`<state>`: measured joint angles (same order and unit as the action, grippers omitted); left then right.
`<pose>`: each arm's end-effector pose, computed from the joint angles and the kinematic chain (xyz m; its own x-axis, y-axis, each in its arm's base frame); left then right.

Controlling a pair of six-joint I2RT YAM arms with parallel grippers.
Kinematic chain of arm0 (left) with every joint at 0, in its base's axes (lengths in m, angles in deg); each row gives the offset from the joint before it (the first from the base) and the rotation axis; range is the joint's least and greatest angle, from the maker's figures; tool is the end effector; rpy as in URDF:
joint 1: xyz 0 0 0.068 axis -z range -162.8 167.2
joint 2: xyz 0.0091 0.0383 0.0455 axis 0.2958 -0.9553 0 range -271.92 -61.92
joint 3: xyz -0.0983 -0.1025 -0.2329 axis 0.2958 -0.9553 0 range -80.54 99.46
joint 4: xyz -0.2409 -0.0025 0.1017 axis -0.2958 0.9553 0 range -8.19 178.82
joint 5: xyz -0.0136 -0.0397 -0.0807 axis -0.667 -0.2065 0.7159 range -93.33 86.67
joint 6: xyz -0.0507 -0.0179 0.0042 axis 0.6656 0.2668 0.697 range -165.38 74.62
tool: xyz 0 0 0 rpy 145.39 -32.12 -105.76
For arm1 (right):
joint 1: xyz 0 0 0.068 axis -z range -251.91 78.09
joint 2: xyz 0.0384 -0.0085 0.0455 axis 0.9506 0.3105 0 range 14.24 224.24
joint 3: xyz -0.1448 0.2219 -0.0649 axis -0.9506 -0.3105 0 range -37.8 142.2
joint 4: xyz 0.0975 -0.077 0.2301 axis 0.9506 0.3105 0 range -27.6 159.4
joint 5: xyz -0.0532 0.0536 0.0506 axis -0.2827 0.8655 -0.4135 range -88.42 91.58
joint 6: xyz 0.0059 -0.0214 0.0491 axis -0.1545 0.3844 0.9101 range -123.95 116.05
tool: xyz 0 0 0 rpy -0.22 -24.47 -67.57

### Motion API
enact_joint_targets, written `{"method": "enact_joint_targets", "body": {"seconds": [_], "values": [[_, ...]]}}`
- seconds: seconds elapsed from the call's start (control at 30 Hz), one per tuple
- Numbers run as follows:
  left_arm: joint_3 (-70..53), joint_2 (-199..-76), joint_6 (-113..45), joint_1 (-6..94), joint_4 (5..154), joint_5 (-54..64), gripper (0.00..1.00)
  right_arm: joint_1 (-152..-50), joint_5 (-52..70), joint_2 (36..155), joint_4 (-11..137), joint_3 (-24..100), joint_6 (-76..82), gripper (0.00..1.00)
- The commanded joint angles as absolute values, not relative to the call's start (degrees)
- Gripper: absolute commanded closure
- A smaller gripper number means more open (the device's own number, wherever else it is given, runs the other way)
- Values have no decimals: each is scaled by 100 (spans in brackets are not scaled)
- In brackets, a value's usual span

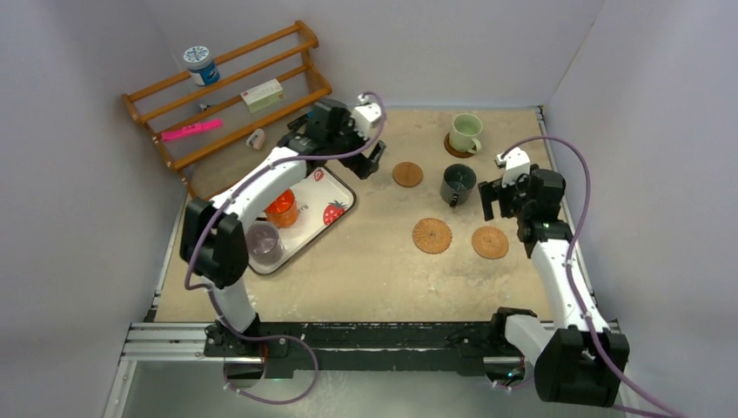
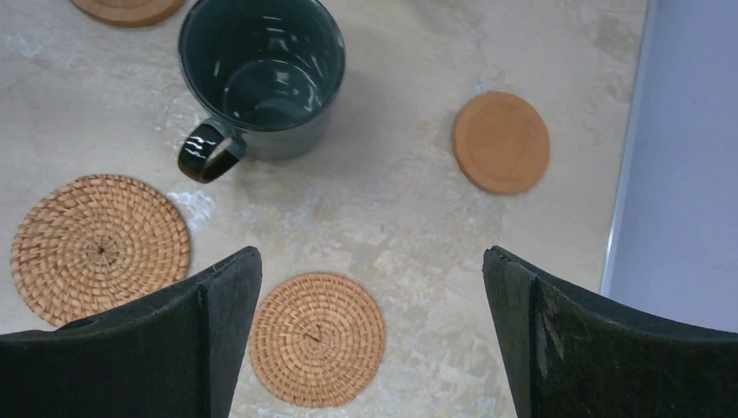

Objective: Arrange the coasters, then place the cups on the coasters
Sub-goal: Place the cup at the center of the board, then pick up the cup at the center of the board.

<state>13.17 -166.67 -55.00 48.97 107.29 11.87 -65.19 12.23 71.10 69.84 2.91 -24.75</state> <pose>0.3575 -0.2324 0.3163 -0.3839 0.4274 -0.8185 0.7621 0.6472 -0.0195 0.2268 -0.0202 0.2804 -0.3529 -0.3098 -0.8829 -0.1909 0.9476 -0.2562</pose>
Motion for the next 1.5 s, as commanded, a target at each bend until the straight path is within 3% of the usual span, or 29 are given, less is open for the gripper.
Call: {"method": "enact_joint_targets", "body": {"seconds": [0.0, 0.17, 0.53, 0.87, 1.2, 1.47], "values": [[365, -15808, -5601, 4239, 9791, 1338, 0, -6947, 1267, 7436, 6604, 535, -2364, 1], [-709, -15105, -5623, 3450, 9324, 1385, 0, -7714, 464, 7892, 5993, 458, -2402, 1], [-2559, -14252, -5702, 2205, 8554, 1403, 0, -8050, 68, 8654, 5200, 540, -1986, 1], [-2912, -13940, -5578, 1993, 8463, 1604, 0, -8335, -183, 9114, 4843, 633, -1682, 1], [-3117, -14027, -5605, 1993, 8333, 1674, 0, -8475, -1214, 9360, 4468, 465, -1999, 1], [-3167, -14068, -5553, 1993, 8269, 1793, 0, -8437, -1125, 9348, 4480, 197, -2135, 1]]}}
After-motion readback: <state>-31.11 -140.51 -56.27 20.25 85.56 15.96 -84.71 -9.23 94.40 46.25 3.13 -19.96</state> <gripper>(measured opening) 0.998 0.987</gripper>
